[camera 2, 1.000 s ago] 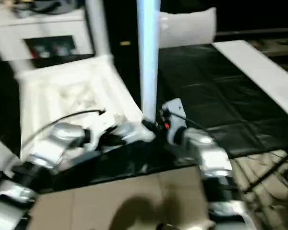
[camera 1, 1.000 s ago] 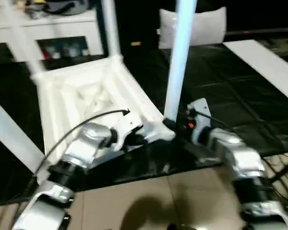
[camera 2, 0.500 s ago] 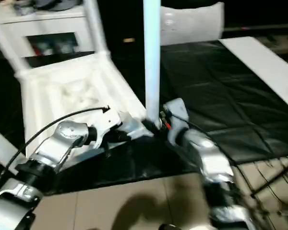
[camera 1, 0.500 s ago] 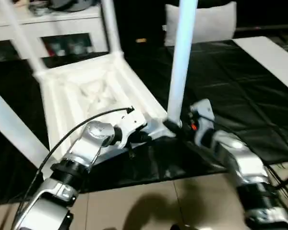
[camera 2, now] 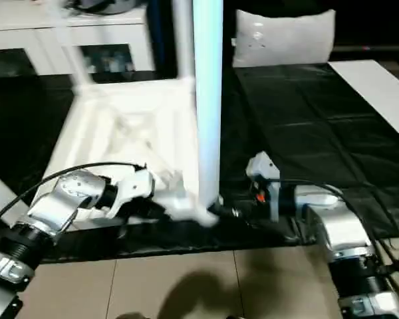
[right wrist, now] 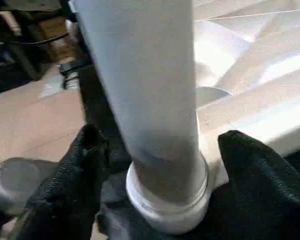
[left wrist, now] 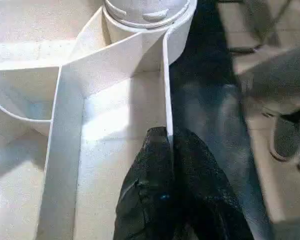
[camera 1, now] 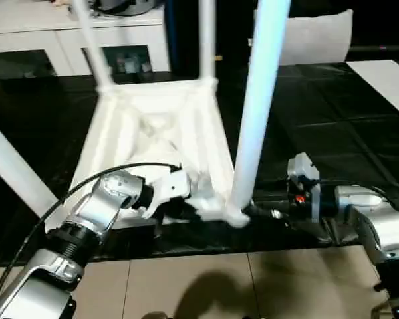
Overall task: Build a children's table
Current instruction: Rotate leg to tighten
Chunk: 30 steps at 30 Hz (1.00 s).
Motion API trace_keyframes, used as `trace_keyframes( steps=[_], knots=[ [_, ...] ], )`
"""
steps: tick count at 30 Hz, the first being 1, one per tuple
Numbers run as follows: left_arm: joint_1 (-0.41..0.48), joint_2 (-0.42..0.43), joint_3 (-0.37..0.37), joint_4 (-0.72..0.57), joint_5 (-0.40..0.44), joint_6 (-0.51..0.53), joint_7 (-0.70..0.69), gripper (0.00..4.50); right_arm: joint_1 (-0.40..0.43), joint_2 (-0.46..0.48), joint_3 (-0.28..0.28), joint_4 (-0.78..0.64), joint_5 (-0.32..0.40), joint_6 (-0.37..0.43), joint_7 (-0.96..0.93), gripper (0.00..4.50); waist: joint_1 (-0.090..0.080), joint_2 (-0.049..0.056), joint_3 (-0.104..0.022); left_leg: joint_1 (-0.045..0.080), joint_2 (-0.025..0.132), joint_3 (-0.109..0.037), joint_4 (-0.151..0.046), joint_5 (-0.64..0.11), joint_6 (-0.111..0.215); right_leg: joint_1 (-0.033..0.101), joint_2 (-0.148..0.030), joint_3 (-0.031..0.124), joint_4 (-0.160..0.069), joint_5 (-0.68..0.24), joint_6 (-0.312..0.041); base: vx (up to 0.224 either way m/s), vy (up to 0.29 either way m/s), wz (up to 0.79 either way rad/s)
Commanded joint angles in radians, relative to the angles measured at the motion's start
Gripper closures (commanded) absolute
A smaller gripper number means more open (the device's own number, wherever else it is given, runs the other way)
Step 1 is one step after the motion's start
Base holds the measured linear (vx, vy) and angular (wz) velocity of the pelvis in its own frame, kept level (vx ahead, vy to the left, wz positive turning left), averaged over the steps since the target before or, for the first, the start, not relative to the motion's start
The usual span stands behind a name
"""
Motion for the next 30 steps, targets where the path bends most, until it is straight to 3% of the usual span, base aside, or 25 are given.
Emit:
trace_keyframes(
  steps=[1, 2, 5, 8, 9, 13, 14, 15, 21, 22, 23, 24, 25, 28, 29, 30],
  knots=[
    [-0.011, 0.007, -0.05, -0.029, 0.007, -0.024, -0.071, 4.5, -0.027, -0.006, 0.007, 0.013, 0.011, -0.008, 0.03, 1.05, -0.002, -0.017, -0.076, -0.001, 0.038, 0.0, -0.067, -0.114, 0.087, 0.065, -0.061, 0.073, -0.062, -0.343, -0.085, 0.0, 0.0, 0.0],
    [-0.011, 0.009, -0.053, -0.029, 0.007, -0.028, -0.077, 4.5, -0.03, -0.006, 0.011, 0.014, 0.014, -0.007, 0.038, 1.16, -0.001, -0.022, -0.076, -0.002, 0.038, 0.001, -0.067, -0.109, 0.085, 0.066, -0.061, 0.075, -0.061, -0.338, -0.083, 0.0, 0.0, 0.0],
    [-0.013, 0.014, -0.066, -0.029, 0.009, -0.039, -0.094, 4.5, -0.031, -0.008, 0.037, 0.012, 0.021, -0.004, 0.077, 1.38, 0.002, -0.019, -0.077, -0.003, 0.037, 0.001, -0.067, -0.105, 0.088, 0.066, -0.06, 0.075, -0.059, -0.337, -0.081, 0.0, 0.0, 0.0],
    [-0.015, 0.011, -0.066, -0.025, 0.015, -0.045, -0.086, 4.5, -0.029, 0.002, 0.046, 0.02, 0.006, -0.015, 0.067, 1.68, 0.004, -0.031, -0.077, -0.004, 0.037, 0.002, -0.068, -0.092, 0.087, 0.066, -0.061, 0.075, -0.06, -0.35, -0.072, 0.0, 0.0, 0.0],
    [-0.017, 0.01, -0.059, -0.023, 0.013, -0.043, -0.085, 4.5, -0.03, 0.005, 0.05, 0.018, 0.019, -0.002, 0.09, 1.91, 0.006, -0.028, -0.077, -0.002, 0.037, 0.002, -0.067, -0.097, 0.084, 0.064, -0.062, 0.074, -0.061, -0.362, -0.07, 0.0, 0.0, 0.0],
    [-0.016, 0.01, -0.055, -0.022, 0.011, -0.042, -0.084, 4.5, -0.03, 0.004, 0.061, 0.021, 0.018, -0.001, 0.104, 2.16, 0.012, -0.029, -0.078, -0.001, 0.038, 0.002, -0.068, -0.096, 0.076, 0.064, -0.062, 0.076, -0.062, -0.359, -0.063, 0.0, 0.0, 0.0],
    [-0.016, 0.01, -0.054, -0.024, 0.01, -0.041, -0.085, 4.5, -0.03, 0.003, 0.062, 0.021, 0.018, 0.002, 0.106, 2.25, 0.014, -0.016, -0.078, 0.0, 0.038, 0.001, -0.068, -0.099, 0.074, 0.063, -0.062, 0.075, -0.06, -0.354, -0.067, 0.0, 0.0, 0.0],
    [-0.009, 0.014, -0.052, -0.025, 0.007, -0.039, -0.084, 4.5, -0.025, 0.005, 0.061, 0.012, 0.029, 0.014, 0.11, 2.35, 0.014, -0.024, -0.078, -0.002, 0.036, 0.002, -0.068, -0.1, 0.072, 0.066, -0.06, 0.075, -0.061, -0.346, -0.066, 0.0, 0.0, 0.0],
    [0.016, -0.001, -0.025, -0.069, -0.025, 0.026, -0.051, 4.5, 0.005, 0.043, 0.038, -0.037, 0.062, 0.056, 0.05, 2.48, 0.014, -0.03, -0.077, -0.002, 0.038, 0.004, -0.07, -0.095, 0.07, 0.065, -0.062, 0.076, -0.061, -0.357, -0.066, 0.0, 0.0, 0.0],
    [0.018, -0.013, -0.013, -0.077, -0.032, 0.048, -0.026, 4.5, 0.008, 0.065, 0.028, -0.048, 0.063, 0.07, 0.007, 2.48, 0.015, -0.023, -0.077, 0.0, 0.039, 0.003, -0.07, -0.098, 0.067, 0.064, -0.063, 0.076, -0.062, -0.363, -0.068, 0.0, 0.0, 0.0],
    [0.018, -0.02, -0.006, -0.079, -0.033, 0.06, -0.01, 4.5, 0.007, 0.075, 0.025, -0.051, 0.061, 0.077, -0.015, 2.48, 0.014, -0.025, -0.076, -0.001, 0.038, 0.003, -0.07, -0.101, 0.063, 0.064, -0.061, 0.075, -0.064, -0.368, -0.063, 0.0, 0.0, 0.0],
    [0.018, -0.042, 0.011, -0.083, -0.038, 0.091, 0.034, 4.5, 0.004, 0.104, 0.022, -0.054, 0.036, 0.087, -0.09, 2.49, 0.01, -0.018, -0.072, 0.0, 0.032, 0.004, -0.071, -0.12, 0.052, 0.062, -0.059, 0.072, -0.071, -0.408, -0.049, 0.0, 0.0, 0.0],
    [0.019, -0.051, 0.017, -0.086, -0.037, 0.107, 0.056, 4.5, -0.001, 0.125, 0.019, -0.05, 0.015, 0.095, -0.146, 2.49, 0.01, -0.018, -0.072, 0.0, 0.032, 0.004, -0.071, -0.12, 0.052, 0.062, -0.059, 0.072, -0.071, -0.408, -0.049, 0.0, 0.0, 0.0],
    [0.02, -0.088, 0.037, -0.098, -0.025, 0.167, 0.146, 4.5, -0.041, 0.238, -0.027, -0.009, -0.067, 0.179, -0.453, 2.5, -0.023, -0.024, -0.065, 0.0, 0.015, 0.003, -0.069, -0.175, 0.014, 0.065, -0.053, 0.052, -0.095, -0.525, 0.013, 0.0, 0.0, 0.0],
    [0.012, -0.123, 0.066, -0.097, -0.015, 0.202, 0.234, 4.5, -0.068, 0.31, -0.074, 0.024, -0.109, 0.232, -0.648, 2.51, -0.042, -0.014, -0.062, -0.002, 0.013, -0.002, -0.07, -0.192, -0.001, 0.065, -0.051, 0.046, -0.099, -0.543, 0.027, 0.0, 0.0, 0.0],
    [0.009, -0.135, 0.078, -0.095, -0.015, 0.211, 0.261, 4.5, -0.071, 0.322, -0.078, 0.029, -0.126, 0.232, -0.687, 2.52, -0.072, -0.012, -0.06, -0.009, 0.012, -0.009, -0.067, -0.231, -0.016, 0.072, -0.048, 0.026, -0.11, -0.573, 0.057, 0.0, 0.0, 0.0]
  ],
)
